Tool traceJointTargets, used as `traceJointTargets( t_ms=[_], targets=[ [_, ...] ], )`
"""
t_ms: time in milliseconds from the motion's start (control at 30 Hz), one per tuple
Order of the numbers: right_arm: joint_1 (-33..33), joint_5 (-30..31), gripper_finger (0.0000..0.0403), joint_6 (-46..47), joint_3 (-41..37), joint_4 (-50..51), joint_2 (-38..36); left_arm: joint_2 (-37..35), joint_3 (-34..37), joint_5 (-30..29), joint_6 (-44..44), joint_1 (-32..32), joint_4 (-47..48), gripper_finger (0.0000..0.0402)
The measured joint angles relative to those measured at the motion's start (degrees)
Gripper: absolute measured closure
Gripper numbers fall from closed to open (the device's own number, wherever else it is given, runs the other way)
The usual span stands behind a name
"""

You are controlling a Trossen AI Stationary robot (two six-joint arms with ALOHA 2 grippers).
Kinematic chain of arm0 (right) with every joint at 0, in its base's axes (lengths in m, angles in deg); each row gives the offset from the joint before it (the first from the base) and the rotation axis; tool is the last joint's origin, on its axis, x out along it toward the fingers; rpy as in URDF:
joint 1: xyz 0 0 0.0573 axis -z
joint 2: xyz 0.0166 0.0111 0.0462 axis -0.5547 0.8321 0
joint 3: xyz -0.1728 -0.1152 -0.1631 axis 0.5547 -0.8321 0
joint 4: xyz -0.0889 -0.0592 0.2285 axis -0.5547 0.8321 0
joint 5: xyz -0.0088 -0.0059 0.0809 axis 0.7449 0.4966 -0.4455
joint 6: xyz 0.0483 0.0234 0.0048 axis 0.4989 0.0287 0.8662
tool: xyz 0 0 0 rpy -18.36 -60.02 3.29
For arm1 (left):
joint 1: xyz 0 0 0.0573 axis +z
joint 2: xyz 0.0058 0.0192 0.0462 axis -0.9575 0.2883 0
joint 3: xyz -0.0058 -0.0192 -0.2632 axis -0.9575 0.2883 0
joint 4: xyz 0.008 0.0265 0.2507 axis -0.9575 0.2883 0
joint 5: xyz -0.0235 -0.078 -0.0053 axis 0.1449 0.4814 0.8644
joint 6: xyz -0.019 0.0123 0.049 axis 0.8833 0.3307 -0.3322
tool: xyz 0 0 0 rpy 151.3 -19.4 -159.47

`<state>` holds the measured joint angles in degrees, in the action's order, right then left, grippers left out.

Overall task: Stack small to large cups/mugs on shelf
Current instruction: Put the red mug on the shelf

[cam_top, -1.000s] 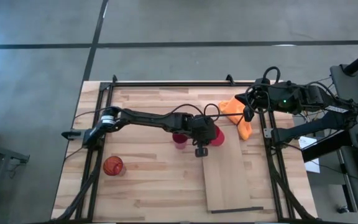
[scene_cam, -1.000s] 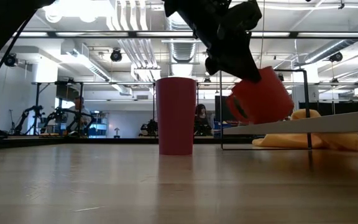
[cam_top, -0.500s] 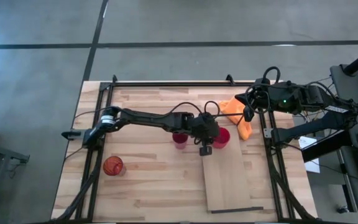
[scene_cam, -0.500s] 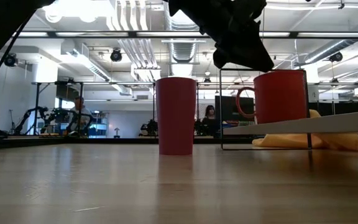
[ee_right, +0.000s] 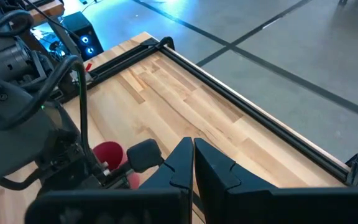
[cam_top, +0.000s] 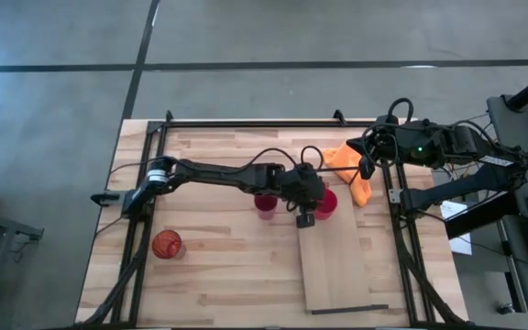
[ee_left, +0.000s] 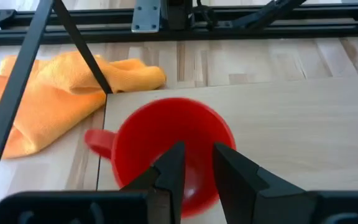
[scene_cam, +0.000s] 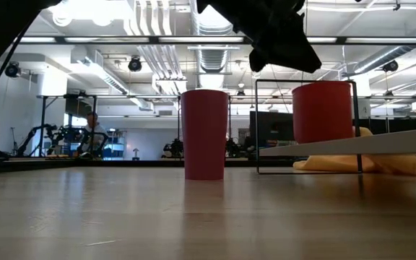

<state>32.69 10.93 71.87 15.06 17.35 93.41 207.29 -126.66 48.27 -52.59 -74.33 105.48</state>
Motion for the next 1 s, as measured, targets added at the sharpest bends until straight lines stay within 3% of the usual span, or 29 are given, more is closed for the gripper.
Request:
traceJointTargets(
  t_ms=[1000],
  targets=[
    [0.0,0.0,0.0394,-0.2,0.0,0.48,0.0,0.0,1.94,0.04,2.99,-0.59,0.37,0.0336]
  ],
)
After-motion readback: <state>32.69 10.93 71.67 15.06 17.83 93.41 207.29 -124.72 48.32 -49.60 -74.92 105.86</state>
